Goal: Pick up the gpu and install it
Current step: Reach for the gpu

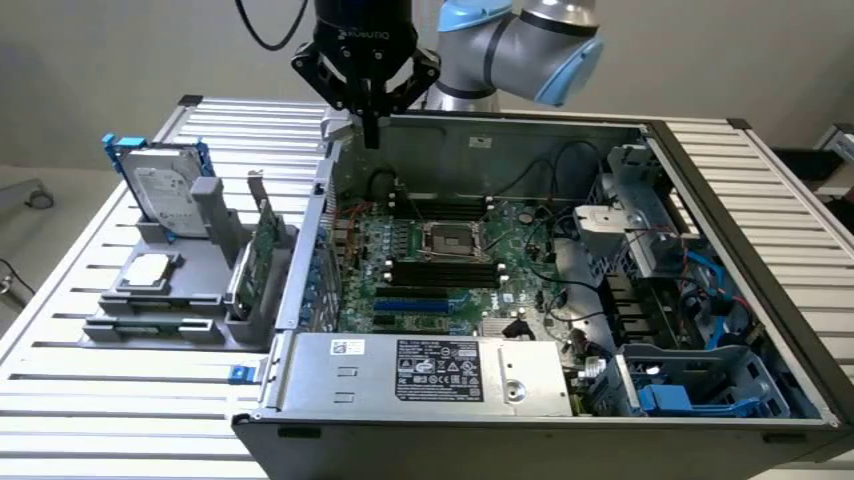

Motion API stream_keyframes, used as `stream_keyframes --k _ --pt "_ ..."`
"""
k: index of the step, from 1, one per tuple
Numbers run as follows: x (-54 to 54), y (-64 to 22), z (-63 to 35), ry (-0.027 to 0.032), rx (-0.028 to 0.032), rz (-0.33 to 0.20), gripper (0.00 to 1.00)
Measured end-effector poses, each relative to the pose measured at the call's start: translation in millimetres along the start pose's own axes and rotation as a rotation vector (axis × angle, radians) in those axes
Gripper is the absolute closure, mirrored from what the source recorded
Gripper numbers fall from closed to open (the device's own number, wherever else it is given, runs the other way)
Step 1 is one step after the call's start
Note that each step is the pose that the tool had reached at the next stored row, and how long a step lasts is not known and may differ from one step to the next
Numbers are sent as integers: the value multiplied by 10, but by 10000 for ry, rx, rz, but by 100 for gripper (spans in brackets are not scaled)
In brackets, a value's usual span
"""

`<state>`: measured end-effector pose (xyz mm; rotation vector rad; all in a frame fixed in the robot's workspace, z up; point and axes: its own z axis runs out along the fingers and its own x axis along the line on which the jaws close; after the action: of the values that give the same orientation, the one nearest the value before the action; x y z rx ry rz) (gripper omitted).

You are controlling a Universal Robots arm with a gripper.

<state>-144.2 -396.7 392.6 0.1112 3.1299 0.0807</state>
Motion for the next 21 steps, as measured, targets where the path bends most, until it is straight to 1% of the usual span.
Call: stream_keyframes --k 5,7,9,12,13,18,21 --pt "158 9 0 159 -154 9 89" --pt "233 12 0 213 -186 14 89" --pt "324 13 4 252 -187 15 89" --pt "462 8 15 348 -180 23 89" --pt "506 4 25 363 -178 22 89" --pt "735 -15 81 381 -174 22 89" --pt "868 -26 105 388 -148 20 89"
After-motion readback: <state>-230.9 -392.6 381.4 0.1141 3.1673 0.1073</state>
